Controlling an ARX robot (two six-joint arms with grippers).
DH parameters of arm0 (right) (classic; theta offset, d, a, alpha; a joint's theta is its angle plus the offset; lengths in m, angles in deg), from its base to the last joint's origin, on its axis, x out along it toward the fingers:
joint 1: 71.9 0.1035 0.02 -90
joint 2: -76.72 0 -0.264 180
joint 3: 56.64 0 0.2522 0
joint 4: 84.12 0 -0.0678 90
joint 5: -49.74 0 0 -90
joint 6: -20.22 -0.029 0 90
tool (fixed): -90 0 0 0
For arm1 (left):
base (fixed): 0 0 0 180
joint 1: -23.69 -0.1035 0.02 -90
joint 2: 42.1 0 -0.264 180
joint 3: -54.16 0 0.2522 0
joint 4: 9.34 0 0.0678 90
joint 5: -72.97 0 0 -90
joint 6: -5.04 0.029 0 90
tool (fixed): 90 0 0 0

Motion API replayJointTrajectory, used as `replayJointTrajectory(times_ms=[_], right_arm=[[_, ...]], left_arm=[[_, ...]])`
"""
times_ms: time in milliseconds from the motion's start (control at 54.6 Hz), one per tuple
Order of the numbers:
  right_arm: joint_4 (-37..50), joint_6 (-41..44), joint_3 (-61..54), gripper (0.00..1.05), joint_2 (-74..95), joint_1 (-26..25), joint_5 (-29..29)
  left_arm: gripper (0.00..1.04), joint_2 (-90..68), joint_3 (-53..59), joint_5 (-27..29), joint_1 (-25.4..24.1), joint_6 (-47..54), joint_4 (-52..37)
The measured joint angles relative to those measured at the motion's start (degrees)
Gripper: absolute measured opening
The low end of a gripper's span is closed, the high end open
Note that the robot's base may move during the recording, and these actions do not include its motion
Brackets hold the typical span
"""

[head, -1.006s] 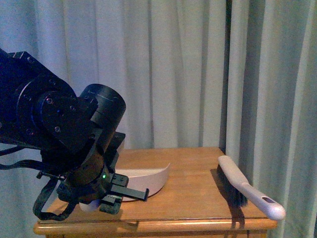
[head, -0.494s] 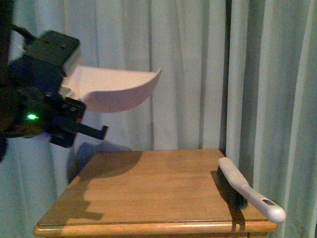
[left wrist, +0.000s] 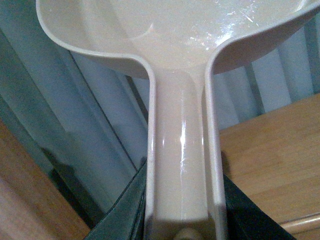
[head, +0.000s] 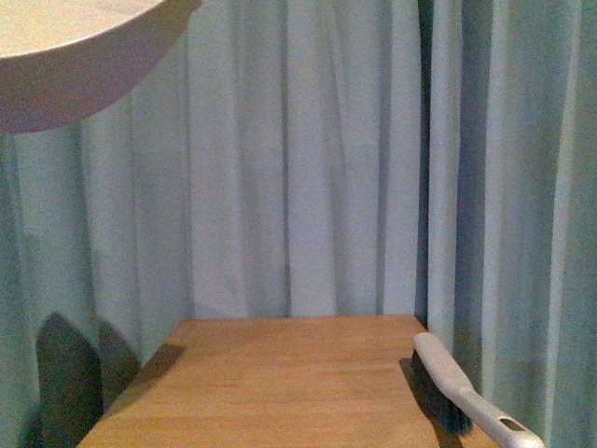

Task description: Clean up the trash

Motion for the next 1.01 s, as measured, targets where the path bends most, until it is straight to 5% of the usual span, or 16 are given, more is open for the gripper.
replayJointTrajectory(times_ms=[238, 311, 421, 622, 1006], right_arm=[[0.09, 0.44, 0.00, 0.97, 0.11, 0.24, -1.07], [3.52, 5.64, 0.13, 0.97, 4.59, 6.21, -19.08], [5.11, 6.99, 1.92, 0.97, 16.39, 8.26, -28.76], [8.55, 1.88, 17.55, 0.97, 41.90, 8.20, -19.61], [-10.01, -21.24, 54.45, 0.97, 78.66, 16.79, -11.04]], left_arm=[[0.27, 11.54, 5.55, -18.12, -19.12, -7.72, 4.90], [0.27, 11.91, 5.73, -18.43, -19.80, -8.44, 4.96], [0.27, 11.98, 5.73, -18.75, -19.91, -8.83, 4.98], [0.27, 11.98, 5.73, -18.82, -19.96, -9.03, 4.98], [0.27, 12.00, 5.73, -18.84, -19.98, -9.09, 4.98]])
